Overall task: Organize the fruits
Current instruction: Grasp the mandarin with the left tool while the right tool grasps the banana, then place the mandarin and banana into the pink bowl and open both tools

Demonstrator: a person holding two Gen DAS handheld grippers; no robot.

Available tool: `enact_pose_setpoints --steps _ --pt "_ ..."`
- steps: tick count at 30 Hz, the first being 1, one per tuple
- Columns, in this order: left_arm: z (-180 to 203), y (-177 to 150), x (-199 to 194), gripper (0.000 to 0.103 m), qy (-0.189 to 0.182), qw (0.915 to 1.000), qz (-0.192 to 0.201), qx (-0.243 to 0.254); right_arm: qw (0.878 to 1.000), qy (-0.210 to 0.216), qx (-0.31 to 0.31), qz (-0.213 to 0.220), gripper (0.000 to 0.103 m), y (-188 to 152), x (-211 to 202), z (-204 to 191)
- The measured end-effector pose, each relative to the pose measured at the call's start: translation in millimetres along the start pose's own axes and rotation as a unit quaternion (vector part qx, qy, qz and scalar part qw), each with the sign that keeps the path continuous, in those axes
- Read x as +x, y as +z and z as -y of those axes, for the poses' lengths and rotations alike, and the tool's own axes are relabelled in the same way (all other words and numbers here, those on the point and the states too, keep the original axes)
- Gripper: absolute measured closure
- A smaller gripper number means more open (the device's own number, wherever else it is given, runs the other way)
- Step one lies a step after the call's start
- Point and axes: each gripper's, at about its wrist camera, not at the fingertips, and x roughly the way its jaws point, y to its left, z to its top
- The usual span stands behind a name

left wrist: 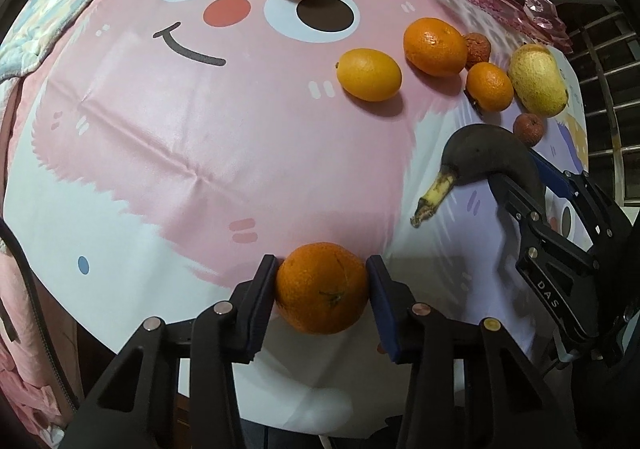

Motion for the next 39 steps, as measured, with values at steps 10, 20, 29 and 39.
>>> enact_pose_setpoints --steps 10,20,29,39 --pt "-7.2 6.2 -33.9 0.060 -0.019 0.9979 0.037 0.050 0.999 -0.026 0.026 -0.023 0.071 -1.9 -9.6 -10.1" --pt "-17.4 37.7 -80.1 0.060 -0.042 0.9853 0.073 0.149 0.988 -0.093 0.120 -0.022 0.072 -2.5 -46.0 -33.2" --pt "-22.0 58.3 -119.3 0.060 -0.069 0.9601 0.103 0.250 0.964 -0.166 0.206 0.026 0.072 17.5 -91.7 -51.7" --pt "-3.1 87.5 -147.9 0.060 -0.093 0.9383 0.134 0.305 0.946 -0.192 0.251 0.070 0.072 55.9 -128.0 -44.7"
